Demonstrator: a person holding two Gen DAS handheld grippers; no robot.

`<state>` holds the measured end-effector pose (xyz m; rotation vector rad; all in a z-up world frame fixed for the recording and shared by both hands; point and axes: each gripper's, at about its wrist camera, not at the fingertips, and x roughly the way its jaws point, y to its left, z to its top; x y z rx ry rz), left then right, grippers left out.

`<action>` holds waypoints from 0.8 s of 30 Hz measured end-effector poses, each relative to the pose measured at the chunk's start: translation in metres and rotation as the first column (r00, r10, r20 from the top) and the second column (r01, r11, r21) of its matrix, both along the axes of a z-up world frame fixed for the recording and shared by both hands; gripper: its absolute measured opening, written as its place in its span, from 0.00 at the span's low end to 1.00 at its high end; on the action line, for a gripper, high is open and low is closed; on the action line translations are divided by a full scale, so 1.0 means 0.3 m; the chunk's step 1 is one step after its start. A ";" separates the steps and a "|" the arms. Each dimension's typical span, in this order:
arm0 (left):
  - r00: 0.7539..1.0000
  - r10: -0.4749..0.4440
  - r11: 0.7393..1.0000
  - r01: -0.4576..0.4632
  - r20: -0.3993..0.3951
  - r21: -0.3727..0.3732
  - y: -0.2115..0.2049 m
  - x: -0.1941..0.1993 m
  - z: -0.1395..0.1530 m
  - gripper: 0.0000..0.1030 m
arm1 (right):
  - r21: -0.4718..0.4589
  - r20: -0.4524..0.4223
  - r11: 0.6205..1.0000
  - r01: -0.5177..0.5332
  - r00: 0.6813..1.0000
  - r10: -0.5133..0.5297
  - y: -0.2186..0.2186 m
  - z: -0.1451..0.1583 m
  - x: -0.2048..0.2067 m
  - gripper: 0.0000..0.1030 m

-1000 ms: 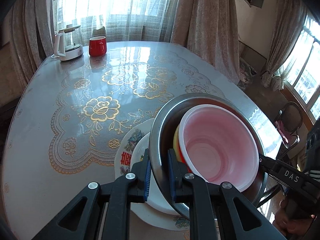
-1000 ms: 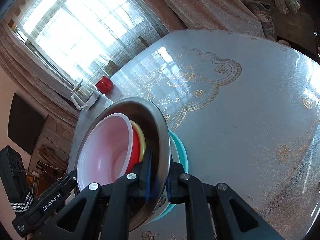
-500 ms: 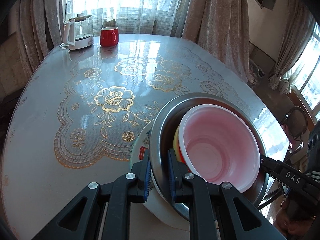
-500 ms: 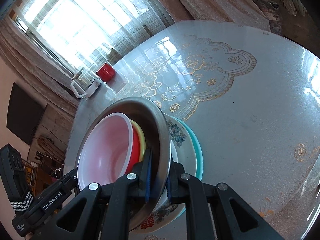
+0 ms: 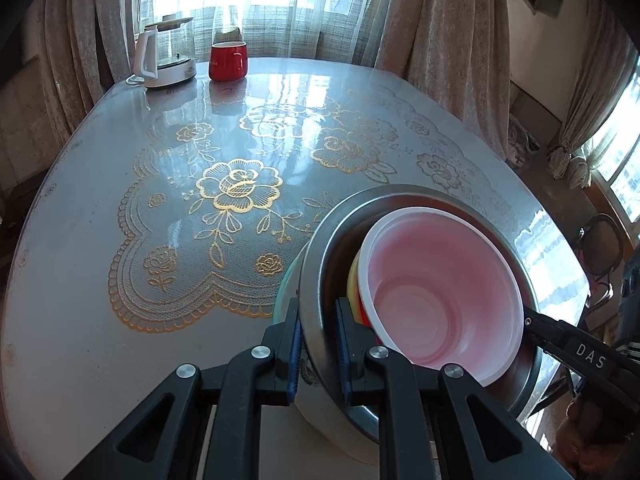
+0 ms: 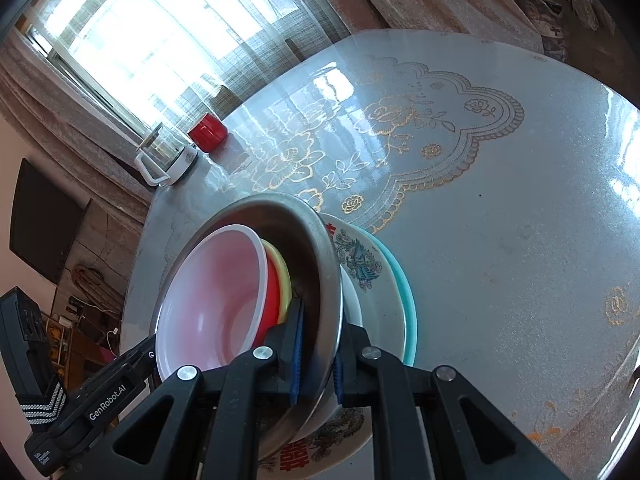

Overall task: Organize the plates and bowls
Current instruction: 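Lower the nested steel bowl onto the flower-print plate with both grippers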

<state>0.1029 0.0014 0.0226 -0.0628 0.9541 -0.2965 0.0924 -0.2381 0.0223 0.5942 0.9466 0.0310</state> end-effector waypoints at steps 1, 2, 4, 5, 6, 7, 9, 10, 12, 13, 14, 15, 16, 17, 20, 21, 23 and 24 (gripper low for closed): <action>1.000 -0.001 1.000 0.001 0.000 0.004 -0.004 -0.001 -0.001 0.15 | -0.003 0.000 1.000 0.000 1.000 0.000 -0.001 -0.001 -0.002 0.12; 1.000 -0.002 1.000 0.002 -0.001 0.008 -0.007 -0.001 -0.003 0.15 | -0.003 -0.002 1.000 0.001 1.000 -0.001 -0.003 -0.002 -0.005 0.12; 1.000 0.001 1.000 0.000 -0.003 0.008 -0.008 0.001 -0.005 0.15 | -0.005 -0.004 1.000 0.004 1.000 -0.004 -0.004 -0.003 -0.003 0.12; 1.000 0.003 1.000 -0.003 -0.004 0.010 -0.009 0.001 -0.006 0.15 | -0.006 -0.004 1.000 0.002 1.000 -0.002 -0.005 -0.004 -0.003 0.12; 1.000 0.003 1.000 -0.003 -0.003 0.014 -0.008 0.002 -0.007 0.15 | -0.004 -0.006 1.000 0.002 1.000 -0.002 -0.005 -0.006 -0.003 0.12; 1.000 0.005 1.000 -0.005 -0.002 0.015 -0.008 0.003 -0.007 0.15 | -0.004 -0.008 1.000 0.001 1.000 -0.001 -0.004 -0.006 -0.002 0.12; 1.000 0.008 1.000 -0.008 -0.001 0.020 -0.007 0.005 -0.009 0.15 | -0.007 -0.007 1.000 -0.003 1.000 0.003 -0.001 -0.008 -0.001 0.13; 1.000 0.009 1.000 -0.009 -0.002 0.023 -0.006 0.004 -0.012 0.15 | -0.006 -0.008 1.000 -0.004 1.000 0.004 -0.001 -0.009 -0.001 0.13; 1.000 0.009 1.000 -0.009 -0.001 0.020 -0.007 0.003 -0.013 0.15 | -0.007 -0.008 1.000 -0.004 1.000 0.004 0.000 -0.010 0.002 0.13; 1.000 0.010 1.000 -0.010 0.000 0.020 -0.007 0.003 -0.013 0.15 | -0.010 -0.007 1.000 -0.004 1.000 0.004 0.001 -0.010 0.003 0.13; 1.000 0.010 1.000 -0.010 0.002 0.021 -0.007 0.002 -0.013 0.15 | -0.012 -0.007 1.000 -0.005 1.000 0.005 0.001 -0.010 0.003 0.13; 1.000 0.008 1.000 -0.008 0.004 0.023 -0.008 0.001 -0.013 0.15 | -0.013 -0.007 1.000 -0.005 1.000 0.005 0.003 -0.010 0.008 0.13; 1.000 0.007 1.000 -0.008 0.007 0.024 -0.010 0.000 -0.014 0.15 | -0.015 -0.008 1.000 -0.004 1.000 0.004 0.003 -0.010 0.007 0.13; 1.000 0.008 1.000 -0.008 0.009 0.024 -0.008 -0.001 -0.015 0.15 | -0.016 -0.009 1.000 -0.003 1.000 0.003 0.003 -0.012 0.006 0.13; 1.000 0.007 0.999 -0.007 0.017 0.032 -0.009 -0.004 -0.017 0.16 | -0.019 -0.009 1.000 -0.003 1.000 0.002 0.002 -0.014 0.005 0.13; 1.000 0.007 1.000 -0.008 0.017 0.028 -0.008 -0.004 -0.018 0.16 | -0.017 -0.010 1.000 -0.004 1.000 0.004 0.001 -0.014 0.005 0.13; 1.000 0.010 1.000 -0.011 0.011 0.021 -0.006 -0.006 -0.019 0.16 | -0.001 -0.016 1.000 0.000 1.000 0.000 -0.006 -0.015 0.006 0.13; 1.000 0.010 1.000 -0.010 0.010 0.020 -0.006 -0.005 -0.019 0.16 | 0.001 -0.015 1.000 -0.002 1.000 0.002 -0.008 -0.014 0.006 0.13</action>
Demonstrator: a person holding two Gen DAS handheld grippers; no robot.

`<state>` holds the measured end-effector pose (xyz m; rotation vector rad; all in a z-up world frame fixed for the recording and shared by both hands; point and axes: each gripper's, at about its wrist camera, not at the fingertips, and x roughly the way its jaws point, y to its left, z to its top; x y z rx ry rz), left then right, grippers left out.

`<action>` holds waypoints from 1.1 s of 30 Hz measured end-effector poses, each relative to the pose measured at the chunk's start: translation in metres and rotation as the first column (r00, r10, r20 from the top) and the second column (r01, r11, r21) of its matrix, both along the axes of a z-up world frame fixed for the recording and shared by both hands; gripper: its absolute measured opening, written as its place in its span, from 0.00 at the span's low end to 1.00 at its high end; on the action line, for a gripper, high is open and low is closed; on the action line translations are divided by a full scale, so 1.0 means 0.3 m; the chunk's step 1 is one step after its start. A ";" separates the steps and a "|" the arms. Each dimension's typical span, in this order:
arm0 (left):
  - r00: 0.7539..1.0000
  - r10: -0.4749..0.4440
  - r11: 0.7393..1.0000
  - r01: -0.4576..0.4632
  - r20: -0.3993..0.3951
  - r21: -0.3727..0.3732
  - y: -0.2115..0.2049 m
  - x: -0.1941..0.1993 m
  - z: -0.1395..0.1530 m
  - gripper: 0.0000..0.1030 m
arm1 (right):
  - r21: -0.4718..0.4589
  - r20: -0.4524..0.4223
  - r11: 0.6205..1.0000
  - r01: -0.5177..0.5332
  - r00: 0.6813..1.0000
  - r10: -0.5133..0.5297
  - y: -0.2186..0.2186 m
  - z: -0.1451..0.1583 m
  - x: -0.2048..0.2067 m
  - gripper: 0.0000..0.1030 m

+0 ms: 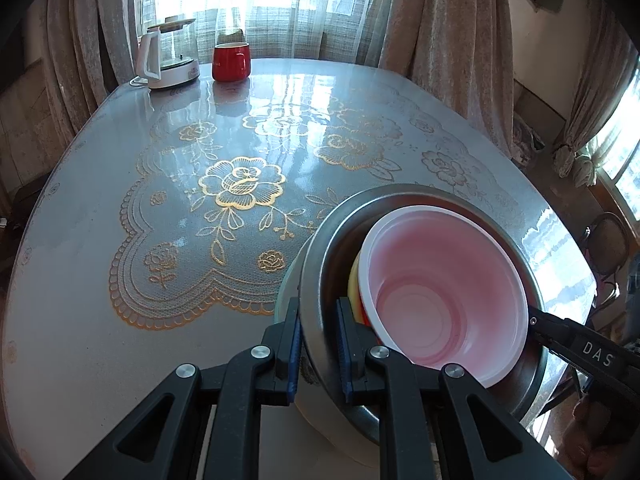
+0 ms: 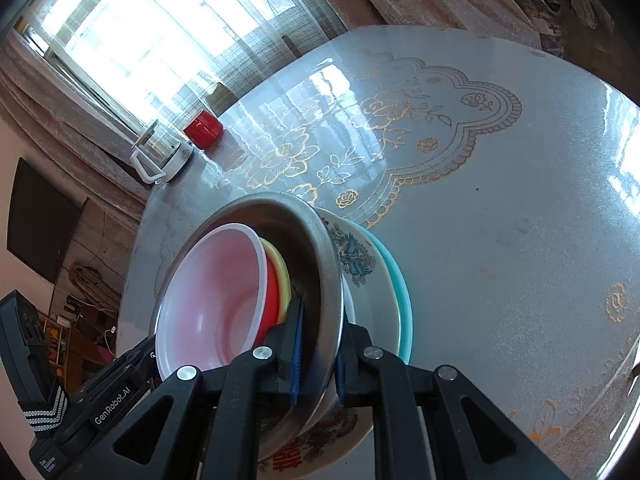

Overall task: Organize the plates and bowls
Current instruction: 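Lower the nested steel bowl onto the flower-print plate with both grippers, then open both grippers and withdraw them from the stack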

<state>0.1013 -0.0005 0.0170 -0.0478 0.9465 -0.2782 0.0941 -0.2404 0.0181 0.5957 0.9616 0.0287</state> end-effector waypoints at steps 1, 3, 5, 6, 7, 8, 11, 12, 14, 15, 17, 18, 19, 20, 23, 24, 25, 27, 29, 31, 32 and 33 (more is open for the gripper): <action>1.000 0.000 1.000 0.000 0.001 0.001 -0.002 0.000 0.000 0.16 | -0.002 0.001 1.000 0.000 1.000 0.000 -0.001 0.001 -0.002 0.14; 1.000 0.003 1.000 -0.003 0.001 0.000 -0.002 0.000 0.001 0.15 | 0.006 -0.002 1.000 0.000 1.000 0.000 -0.005 0.004 -0.005 0.15; 1.000 0.003 1.000 -0.003 0.002 -0.003 -0.002 0.000 0.003 0.15 | 0.016 -0.002 1.000 0.003 1.000 -0.003 -0.011 0.009 -0.010 0.17; 1.000 0.002 1.000 -0.002 0.005 -0.001 -0.004 -0.002 0.004 0.15 | 0.016 -0.001 1.000 0.002 1.000 -0.002 -0.013 0.013 -0.014 0.19; 1.000 0.002 1.000 -0.002 0.007 0.003 -0.005 -0.002 0.005 0.15 | 0.009 -0.003 1.000 -0.002 1.000 0.002 -0.013 0.018 -0.017 0.21; 1.000 0.002 1.000 -0.002 0.007 0.006 -0.007 -0.002 0.005 0.15 | 0.003 0.000 1.000 -0.003 1.000 0.003 -0.015 0.023 -0.022 0.21; 1.000 0.003 1.000 -0.003 0.010 0.010 -0.009 -0.002 0.006 0.15 | -0.009 0.011 1.000 -0.005 1.000 0.005 -0.016 0.038 -0.032 0.21; 1.000 0.002 1.000 -0.002 0.012 0.010 -0.009 -0.003 0.006 0.16 | -0.013 0.013 1.000 -0.005 1.000 0.006 -0.017 0.041 -0.036 0.21; 1.000 0.004 1.000 -0.004 0.015 0.016 -0.010 -0.004 0.006 0.16 | -0.022 0.015 1.000 -0.019 1.000 0.019 -0.013 0.045 -0.039 0.20; 1.000 0.005 1.000 -0.005 0.017 0.015 -0.010 -0.005 0.005 0.16 | -0.044 0.016 0.999 -0.026 1.000 0.027 -0.006 0.047 -0.039 0.18; 1.000 0.007 1.000 -0.008 0.023 0.021 -0.012 -0.004 0.005 0.16 | -0.087 0.021 0.996 -0.030 0.999 0.032 0.006 0.047 -0.036 0.13; 1.000 0.006 1.000 -0.007 0.027 0.027 -0.014 -0.005 0.006 0.16 | -0.087 0.025 0.996 -0.027 0.999 0.030 0.005 0.042 -0.033 0.13; 1.000 0.007 0.999 -0.008 0.030 0.033 -0.016 -0.004 0.005 0.16 | -0.077 0.026 0.997 -0.021 0.999 0.023 0.002 0.036 -0.030 0.13; 1.000 0.007 0.999 -0.008 0.031 0.036 -0.019 -0.003 0.005 0.16 | -0.070 0.025 0.997 -0.017 0.999 0.019 0.000 0.031 -0.027 0.13; 0.999 0.008 0.999 -0.010 0.034 0.036 -0.018 -0.002 0.004 0.16 | -0.098 0.028 0.995 -0.015 0.999 0.017 0.009 0.031 -0.019 0.13; 0.999 0.009 0.999 -0.010 0.035 0.035 -0.016 -0.004 0.002 0.16 | -0.097 0.030 0.995 -0.012 0.999 0.015 0.010 0.031 -0.019 0.12; 0.999 0.013 0.999 -0.014 0.034 0.030 -0.013 -0.004 0.002 0.16 | -0.096 0.034 0.995 -0.013 0.999 0.016 0.010 0.030 -0.020 0.13; 0.999 0.021 1.000 -0.021 0.025 0.014 -0.004 -0.005 0.001 0.19 | -0.086 0.041 0.996 -0.016 0.999 0.019 0.011 0.028 -0.026 0.14; 0.999 0.032 0.999 -0.032 0.015 0.018 0.002 -0.005 -0.001 0.25 | -0.068 0.045 0.998 -0.009 0.999 0.012 0.009 0.024 -0.036 0.15; 0.999 0.035 0.999 -0.035 0.019 0.022 0.007 -0.014 -0.002 0.30 | -0.071 0.055 0.997 -0.012 0.998 0.016 0.011 0.027 -0.044 0.17; 0.999 0.036 0.999 -0.036 0.022 0.022 0.010 -0.018 -0.002 0.33 | -0.074 0.062 0.997 -0.010 0.998 0.015 0.012 0.031 -0.050 0.20; 0.999 0.038 0.999 -0.038 0.025 0.024 0.013 -0.026 -0.001 0.35 | -0.073 0.071 0.997 -0.011 0.997 0.016 0.014 0.037 -0.054 0.20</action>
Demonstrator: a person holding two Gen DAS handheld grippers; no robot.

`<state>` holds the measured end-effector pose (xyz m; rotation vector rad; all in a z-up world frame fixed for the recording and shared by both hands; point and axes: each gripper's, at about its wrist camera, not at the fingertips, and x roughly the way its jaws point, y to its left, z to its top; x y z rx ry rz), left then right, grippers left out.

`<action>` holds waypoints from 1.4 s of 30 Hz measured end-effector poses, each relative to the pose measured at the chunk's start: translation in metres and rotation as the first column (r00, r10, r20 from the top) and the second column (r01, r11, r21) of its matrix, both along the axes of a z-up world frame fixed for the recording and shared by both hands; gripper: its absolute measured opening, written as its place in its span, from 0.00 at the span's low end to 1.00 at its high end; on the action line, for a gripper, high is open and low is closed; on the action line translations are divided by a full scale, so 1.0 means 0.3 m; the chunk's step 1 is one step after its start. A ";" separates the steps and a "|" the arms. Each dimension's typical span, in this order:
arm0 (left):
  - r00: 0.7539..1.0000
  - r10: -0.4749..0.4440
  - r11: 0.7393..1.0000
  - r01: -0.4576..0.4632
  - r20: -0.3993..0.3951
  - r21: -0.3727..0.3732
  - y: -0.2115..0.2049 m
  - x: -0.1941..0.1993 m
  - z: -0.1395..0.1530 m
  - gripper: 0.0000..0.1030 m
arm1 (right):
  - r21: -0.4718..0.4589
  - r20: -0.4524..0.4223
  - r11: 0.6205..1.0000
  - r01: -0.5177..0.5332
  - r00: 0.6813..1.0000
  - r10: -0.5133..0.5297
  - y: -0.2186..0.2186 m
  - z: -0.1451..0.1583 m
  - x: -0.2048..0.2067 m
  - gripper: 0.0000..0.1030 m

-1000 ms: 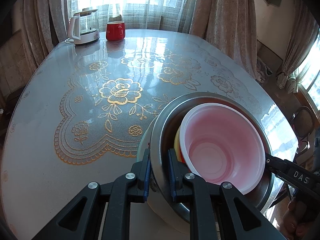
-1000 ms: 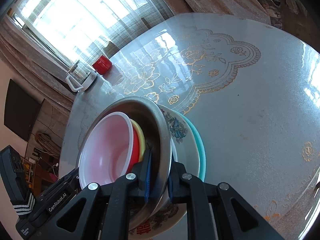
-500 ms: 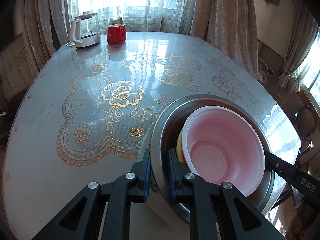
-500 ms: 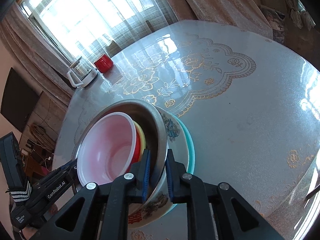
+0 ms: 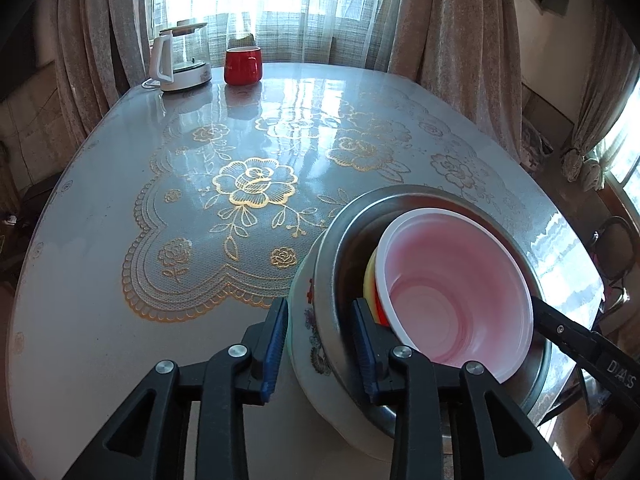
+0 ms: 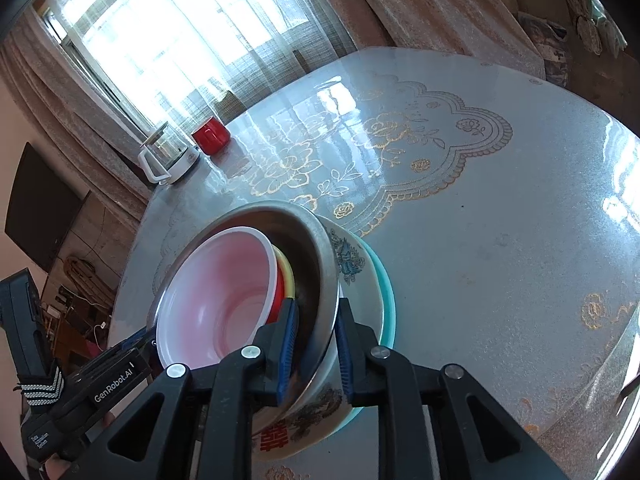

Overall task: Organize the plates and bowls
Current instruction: 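Open both grippers and withdraw them from the stack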

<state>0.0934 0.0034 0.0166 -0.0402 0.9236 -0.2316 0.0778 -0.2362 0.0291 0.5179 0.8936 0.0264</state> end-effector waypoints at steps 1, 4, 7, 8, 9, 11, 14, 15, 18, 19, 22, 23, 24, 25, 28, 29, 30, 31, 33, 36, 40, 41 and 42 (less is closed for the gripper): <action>1.000 0.000 1.000 0.000 0.004 -0.001 0.003 -0.006 0.001 0.36 | -0.002 0.005 1.000 -0.001 1.000 0.001 0.002 0.004 -0.004 0.21; 1.000 0.003 1.000 -0.003 0.017 0.001 0.012 -0.026 0.007 0.42 | -0.008 0.010 1.000 0.001 1.000 -0.001 0.009 0.010 -0.017 0.24; 0.999 0.008 1.000 -0.008 0.036 0.009 0.025 -0.054 0.015 0.52 | -0.009 0.012 1.000 -0.001 1.000 0.001 0.015 0.010 -0.032 0.24; 0.999 0.008 1.000 -0.009 0.045 0.012 0.029 -0.063 0.017 0.55 | -0.010 0.015 1.000 -0.004 1.000 0.004 0.016 0.011 -0.041 0.24; 0.999 0.008 1.000 -0.009 0.054 0.012 0.034 -0.073 0.020 0.57 | -0.013 0.016 1.000 -0.007 1.000 0.007 0.019 0.011 -0.049 0.24; 0.998 0.009 1.000 -0.010 0.068 0.014 0.042 -0.094 0.027 0.61 | -0.021 0.013 1.000 -0.010 1.000 0.010 0.027 0.009 -0.061 0.24; 0.996 0.009 1.000 -0.012 0.091 0.025 0.052 -0.130 0.037 0.70 | -0.031 0.010 0.999 -0.020 1.000 0.020 0.042 0.004 -0.081 0.25; 0.995 0.005 1.000 -0.008 0.101 0.028 0.056 -0.146 0.040 0.75 | -0.034 0.018 0.999 -0.021 1.000 0.021 0.047 0.005 -0.091 0.26; 0.991 0.008 0.998 -0.017 0.137 0.066 0.067 -0.196 0.049 0.85 | -0.057 0.051 0.998 -0.011 0.999 0.014 0.060 0.021 -0.130 0.29; 0.990 0.007 0.997 -0.019 0.144 0.079 0.070 -0.212 0.048 0.86 | -0.063 0.067 0.998 -0.007 0.998 0.011 0.063 0.029 -0.145 0.31; 0.990 0.004 0.995 -0.018 0.139 0.103 0.080 -0.251 0.034 0.91 | -0.100 0.111 0.995 0.000 0.994 0.012 0.081 0.051 -0.198 0.35; 0.991 0.006 0.995 -0.020 0.135 0.102 0.085 -0.262 0.027 0.91 | -0.114 0.127 0.993 0.006 0.992 0.009 0.088 0.056 -0.218 0.39; 0.992 0.007 0.995 -0.020 0.129 0.097 0.091 -0.274 0.019 0.92 | -0.127 0.141 0.992 0.014 0.990 0.004 0.094 0.059 -0.238 0.40; 0.992 0.009 0.995 -0.020 0.123 0.094 0.096 -0.283 0.011 0.93 | -0.140 0.156 0.990 0.022 0.988 0.000 0.100 0.061 -0.258 0.42; 0.994 0.003 0.994 -0.014 0.113 0.104 0.102 -0.319 -0.014 0.96 | -0.191 0.193 0.980 0.048 0.981 -0.010 0.127 0.058 -0.314 0.57; 0.994 0.004 0.994 -0.016 0.112 0.104 0.106 -0.330 -0.021 0.97 | -0.208 0.201 0.976 0.058 0.979 -0.015 0.137 0.055 -0.329 0.64; 0.994 0.006 0.995 -0.017 0.109 0.099 0.110 -0.341 -0.027 0.98 | -0.219 0.210 0.974 0.063 0.978 -0.016 0.148 0.051 -0.338 0.67; 0.994 0.009 0.996 -0.019 0.106 0.088 0.113 -0.349 -0.030 0.98 | -0.228 0.216 0.971 0.069 0.976 -0.018 0.159 0.047 -0.349 0.70; 0.994 0.019 0.997 -0.027 0.110 0.071 0.124 -0.363 -0.031 0.99 | -0.253 0.223 0.965 0.074 0.975 -0.016 0.183 0.038 -0.368 0.71; 0.991 0.020 0.997 -0.030 0.134 0.074 0.135 -0.393 -0.028 0.99 | -0.316 0.227 0.946 0.069 0.974 0.005 0.230 0.033 -0.389 0.75; 0.986 0.019 0.999 -0.026 0.168 0.040 0.161 -0.438 -0.022 0.99 | -0.364 0.254 0.929 0.071 0.967 0.026 0.278 0.036 -0.428 0.76; 0.984 0.028 0.999 -0.035 0.176 0.038 0.168 -0.448 -0.022 0.99 | -0.377 0.258 0.923 0.076 0.966 0.026 0.287 0.036 -0.440 0.76; 0.983 0.036 0.998 -0.042 0.181 0.035 0.176 -0.456 -0.021 0.99 | -0.388 0.257 0.918 0.076 0.966 0.028 0.294 0.036 -0.447 0.76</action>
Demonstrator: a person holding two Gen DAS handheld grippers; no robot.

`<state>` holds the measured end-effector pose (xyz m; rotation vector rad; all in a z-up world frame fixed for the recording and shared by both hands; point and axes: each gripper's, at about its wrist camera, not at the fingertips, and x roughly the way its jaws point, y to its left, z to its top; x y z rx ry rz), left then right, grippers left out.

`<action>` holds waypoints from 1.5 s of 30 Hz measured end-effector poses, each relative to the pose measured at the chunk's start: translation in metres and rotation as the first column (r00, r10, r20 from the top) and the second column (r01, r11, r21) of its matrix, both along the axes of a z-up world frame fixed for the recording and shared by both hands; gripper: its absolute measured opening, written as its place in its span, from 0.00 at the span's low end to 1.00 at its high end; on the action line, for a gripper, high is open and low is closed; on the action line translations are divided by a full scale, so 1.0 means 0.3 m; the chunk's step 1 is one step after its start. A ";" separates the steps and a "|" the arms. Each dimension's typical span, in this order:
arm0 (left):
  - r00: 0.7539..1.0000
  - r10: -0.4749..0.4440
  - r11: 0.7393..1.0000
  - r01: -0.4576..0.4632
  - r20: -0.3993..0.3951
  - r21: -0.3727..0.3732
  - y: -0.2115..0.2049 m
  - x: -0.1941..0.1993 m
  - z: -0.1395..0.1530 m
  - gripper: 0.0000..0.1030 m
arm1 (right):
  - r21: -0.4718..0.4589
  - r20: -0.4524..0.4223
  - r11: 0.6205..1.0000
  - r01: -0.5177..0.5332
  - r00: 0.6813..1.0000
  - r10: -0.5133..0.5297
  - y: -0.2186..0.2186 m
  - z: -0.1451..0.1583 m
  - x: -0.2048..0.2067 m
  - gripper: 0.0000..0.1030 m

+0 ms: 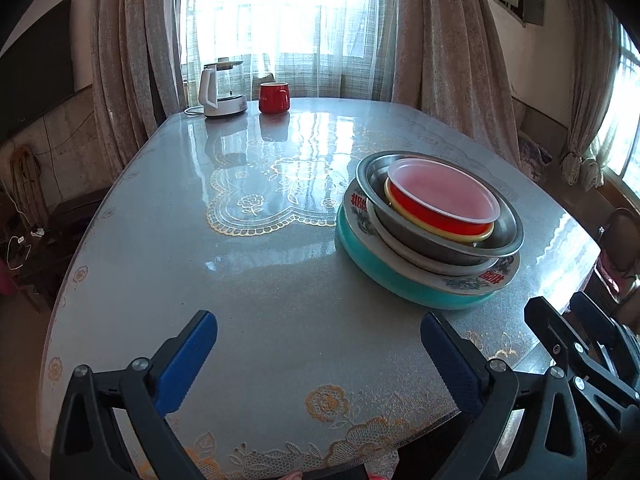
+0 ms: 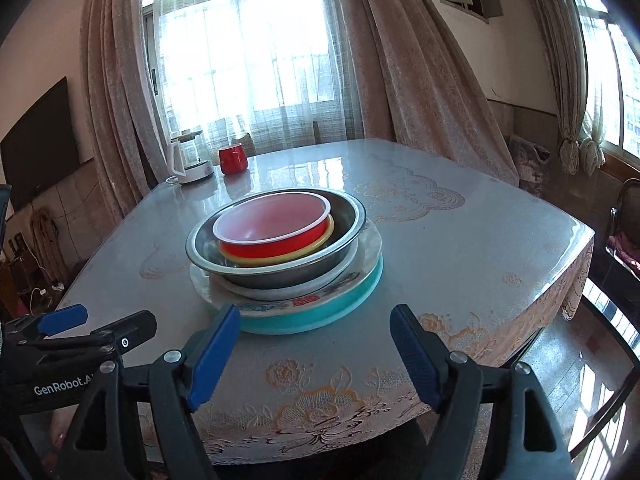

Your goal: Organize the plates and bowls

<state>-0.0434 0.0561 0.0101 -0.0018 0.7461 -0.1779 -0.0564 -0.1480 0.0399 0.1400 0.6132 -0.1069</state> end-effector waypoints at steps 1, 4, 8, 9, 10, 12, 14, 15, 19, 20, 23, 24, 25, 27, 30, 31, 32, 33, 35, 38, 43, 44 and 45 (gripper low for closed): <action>1.000 0.005 1.000 -0.005 0.002 -0.009 0.007 -0.004 -0.001 0.99 | -0.010 -0.001 1.000 0.003 1.000 -0.003 0.004 0.000 -0.006 0.76; 1.000 -0.005 0.998 0.005 -0.007 -0.060 0.029 -0.002 -0.004 0.99 | -0.006 0.013 1.000 0.027 1.000 -0.027 -0.004 0.003 -0.027 0.76; 1.000 0.003 0.998 -0.003 -0.004 -0.063 0.032 0.001 -0.004 0.99 | 0.024 -0.010 0.998 0.051 0.999 -0.051 -0.032 -0.007 -0.027 0.76; 1.000 0.004 0.998 -0.004 -0.005 -0.056 0.028 0.001 -0.005 0.99 | 0.031 -0.018 0.998 0.053 0.998 -0.052 -0.032 -0.013 -0.030 0.76; 1.000 0.004 0.999 -0.004 -0.005 -0.049 0.025 0.003 -0.005 0.99 | 0.036 -0.025 0.998 0.050 0.998 -0.049 -0.032 -0.017 -0.031 0.76; 1.000 0.009 1.000 -0.010 -0.008 -0.029 0.017 -0.001 -0.009 0.99 | 0.035 -0.038 0.999 0.039 0.999 -0.038 -0.025 -0.025 -0.031 0.77; 1.000 0.012 1.000 -0.012 -0.009 -0.020 0.015 -0.002 -0.012 0.99 | 0.027 -0.037 0.999 0.025 0.999 -0.024 -0.012 -0.024 -0.036 0.77; 1.000 0.012 1.000 -0.012 -0.009 -0.016 0.013 -0.003 -0.013 0.99 | 0.021 -0.035 1.000 0.013 0.999 -0.013 -0.004 -0.023 -0.040 0.77; 1.000 0.002 1.000 -0.002 -0.011 -0.010 0.005 -0.004 -0.016 1.00 | 0.001 -0.032 1.000 -0.009 0.999 0.009 0.016 -0.019 -0.042 0.77; 1.000 0.001 1.000 -0.001 -0.011 -0.009 0.004 -0.005 -0.018 1.00 | -0.001 -0.033 1.000 -0.010 0.999 0.010 0.018 -0.020 -0.043 0.77; 1.000 0.002 1.000 -0.002 -0.013 -0.009 0.002 -0.015 -0.021 1.00 | 0.004 -0.038 1.000 -0.008 0.999 0.008 0.014 -0.022 -0.041 0.77; 1.000 0.003 1.000 -0.003 -0.012 -0.008 0.002 -0.016 -0.021 1.00 | 0.005 -0.040 1.000 -0.005 0.999 0.005 0.011 -0.023 -0.040 0.77; 1.000 0.001 1.000 -0.001 -0.011 -0.008 0.003 -0.017 -0.021 1.00 | 0.009 -0.041 1.000 -0.004 0.999 0.004 0.008 -0.025 -0.041 0.77; 1.000 -0.001 1.000 0.001 -0.006 -0.002 -0.001 -0.019 -0.018 1.00 | 0.010 -0.047 1.000 0.001 0.999 -0.001 0.005 -0.028 -0.041 0.77; 1.000 0.001 1.000 -0.001 -0.001 0.016 -0.007 -0.021 -0.017 1.00 | 0.013 -0.049 1.000 0.003 0.999 -0.002 0.003 -0.029 -0.043 0.77; 1.000 0.002 1.000 -0.002 0.000 0.019 -0.008 -0.022 -0.016 1.00 | 0.013 -0.050 1.000 0.004 0.999 -0.003 0.002 -0.029 -0.043 0.77; 1.000 0.004 1.000 -0.004 0.003 0.025 -0.011 -0.022 -0.016 1.00 | 0.015 -0.051 1.000 0.004 0.999 -0.003 0.001 -0.029 -0.043 0.77; 1.000 0.007 0.999 -0.007 0.005 0.039 -0.016 -0.022 -0.014 1.00 | 0.015 -0.053 1.000 0.004 0.999 -0.003 0.001 -0.030 -0.043 0.77; 1.000 0.011 0.998 -0.012 0.013 0.066 -0.026 -0.026 -0.013 1.00 | 0.015 -0.056 1.000 0.007 0.998 -0.006 0.001 -0.032 -0.043 0.77; 1.000 0.011 0.998 -0.012 0.017 0.062 -0.024 -0.028 -0.011 1.00 | 0.014 -0.055 1.000 0.009 0.998 -0.009 0.003 -0.031 -0.043 0.77; 1.000 0.018 0.998 -0.019 0.017 0.059 -0.016 -0.027 -0.011 1.00 | 0.011 -0.055 1.000 0.012 0.998 -0.012 0.001 -0.029 -0.042 0.77; 1.000 0.018 0.998 -0.019 0.018 0.059 -0.016 -0.028 -0.010 1.00 | 0.012 -0.055 1.000 0.013 0.998 -0.012 0.001 -0.030 -0.043 0.77; 1.000 0.018 0.998 -0.019 0.019 0.059 -0.017 -0.030 -0.009 1.00 | 0.011 -0.056 1.000 0.014 0.998 -0.013 0.001 -0.030 -0.043 0.77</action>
